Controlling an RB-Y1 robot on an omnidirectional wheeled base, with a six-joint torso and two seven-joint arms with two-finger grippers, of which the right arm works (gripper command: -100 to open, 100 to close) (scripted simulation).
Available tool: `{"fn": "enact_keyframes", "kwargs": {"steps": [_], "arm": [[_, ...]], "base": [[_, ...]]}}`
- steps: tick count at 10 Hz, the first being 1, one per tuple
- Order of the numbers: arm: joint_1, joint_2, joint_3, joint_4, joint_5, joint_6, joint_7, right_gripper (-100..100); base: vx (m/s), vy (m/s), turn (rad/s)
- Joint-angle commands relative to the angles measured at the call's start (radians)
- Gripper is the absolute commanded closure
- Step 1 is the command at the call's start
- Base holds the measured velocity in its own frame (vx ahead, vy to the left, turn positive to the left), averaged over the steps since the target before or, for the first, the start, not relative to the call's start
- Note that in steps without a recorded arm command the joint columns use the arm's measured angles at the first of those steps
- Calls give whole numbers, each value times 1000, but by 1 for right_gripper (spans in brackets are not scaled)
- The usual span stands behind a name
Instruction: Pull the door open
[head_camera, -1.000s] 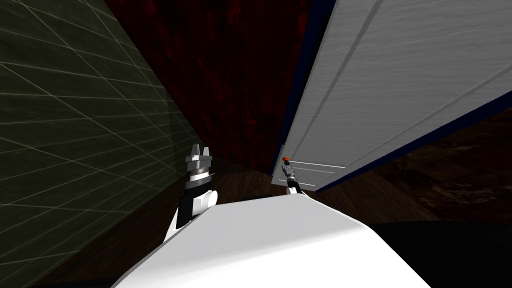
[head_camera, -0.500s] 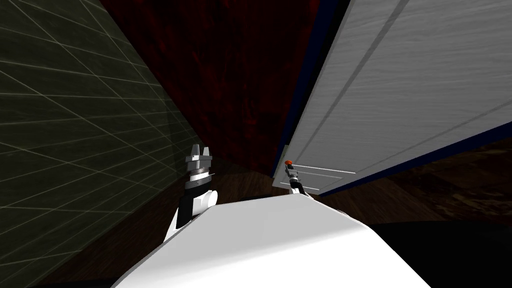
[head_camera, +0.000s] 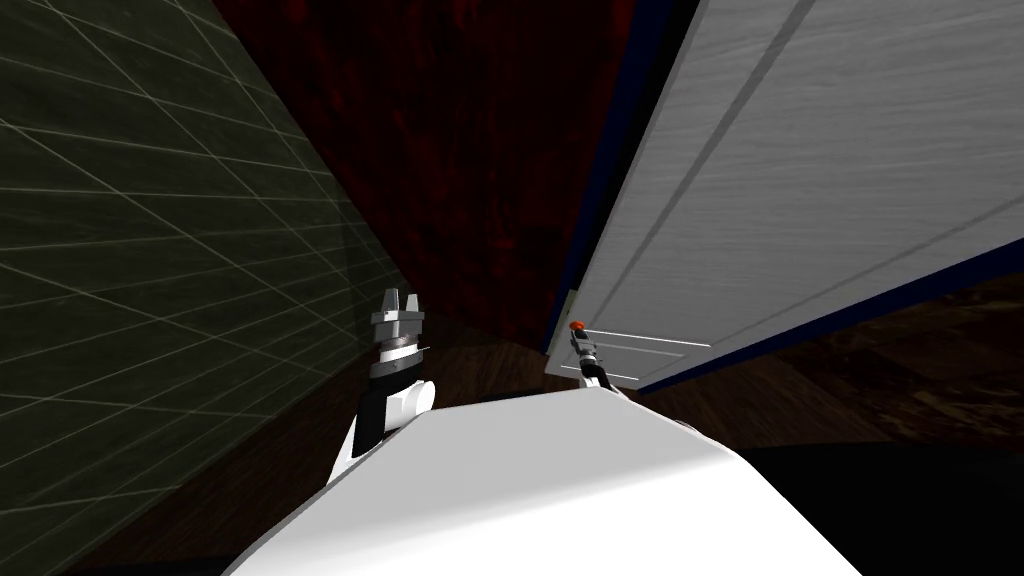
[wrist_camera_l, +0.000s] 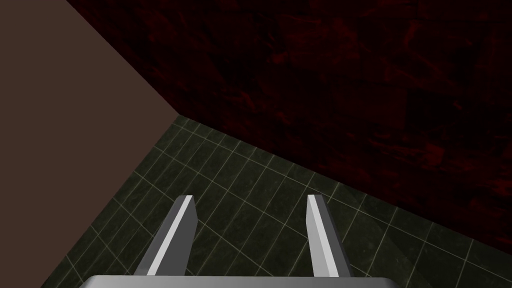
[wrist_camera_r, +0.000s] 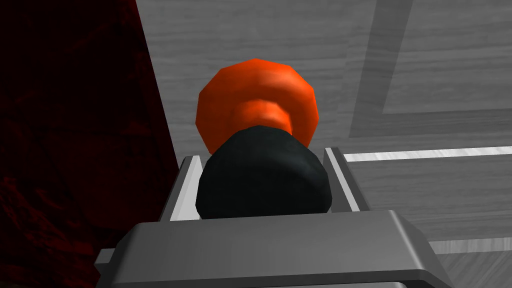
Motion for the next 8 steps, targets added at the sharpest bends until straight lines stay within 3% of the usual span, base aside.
{"fn": "enact_keyframes", "kwargs": {"steps": [1,8], "arm": [[10,-8,17,-9,6,-4,-19,100],[54,-80,112,-40,38,-41,-136,100]], "base": [[-200,-42,113],[-212,-39,115]]}}
